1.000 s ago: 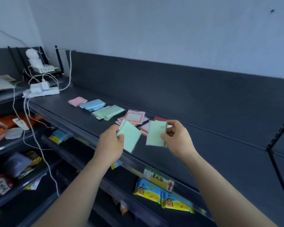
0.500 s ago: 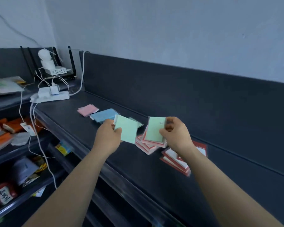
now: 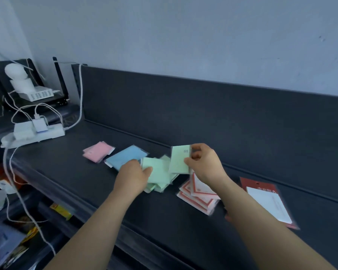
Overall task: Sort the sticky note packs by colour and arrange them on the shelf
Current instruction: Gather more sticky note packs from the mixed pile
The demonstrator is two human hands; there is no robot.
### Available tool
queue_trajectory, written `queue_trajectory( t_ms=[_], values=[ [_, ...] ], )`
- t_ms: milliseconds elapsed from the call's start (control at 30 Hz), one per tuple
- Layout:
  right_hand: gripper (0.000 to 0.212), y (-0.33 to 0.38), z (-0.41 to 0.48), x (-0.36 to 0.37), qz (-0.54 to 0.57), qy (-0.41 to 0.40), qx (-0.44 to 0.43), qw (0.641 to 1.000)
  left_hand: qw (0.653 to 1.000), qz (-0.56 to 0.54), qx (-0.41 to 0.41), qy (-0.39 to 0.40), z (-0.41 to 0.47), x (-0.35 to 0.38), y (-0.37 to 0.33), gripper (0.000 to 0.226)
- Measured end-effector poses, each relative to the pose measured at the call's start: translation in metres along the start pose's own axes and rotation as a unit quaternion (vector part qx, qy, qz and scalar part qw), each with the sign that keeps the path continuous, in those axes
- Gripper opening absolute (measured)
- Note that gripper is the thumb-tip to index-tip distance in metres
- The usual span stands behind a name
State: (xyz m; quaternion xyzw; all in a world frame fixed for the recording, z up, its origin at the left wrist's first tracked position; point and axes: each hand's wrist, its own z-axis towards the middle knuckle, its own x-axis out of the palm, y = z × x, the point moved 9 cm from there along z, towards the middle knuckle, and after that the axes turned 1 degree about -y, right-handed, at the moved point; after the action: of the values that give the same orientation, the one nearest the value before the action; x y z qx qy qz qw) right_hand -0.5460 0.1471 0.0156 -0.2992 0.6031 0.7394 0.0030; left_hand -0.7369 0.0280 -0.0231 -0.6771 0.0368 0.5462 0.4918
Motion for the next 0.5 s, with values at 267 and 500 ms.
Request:
queue_trajectory(
  t_ms=[267,500],
  values=[
    [0.026,0.001,0.01,0.033,-0.076,-0.021,0.031,0.996,0.994,0.079,0.07,-0.02,0.01,-0.013,-0.001,0.031],
    [0.029,0.007,0.007,0.049,-0.163,-0.038,0.03,0.985,0.985,0.073,0.15,-0.037,0.006,-0.027,-0.011,0.022]
  ],
)
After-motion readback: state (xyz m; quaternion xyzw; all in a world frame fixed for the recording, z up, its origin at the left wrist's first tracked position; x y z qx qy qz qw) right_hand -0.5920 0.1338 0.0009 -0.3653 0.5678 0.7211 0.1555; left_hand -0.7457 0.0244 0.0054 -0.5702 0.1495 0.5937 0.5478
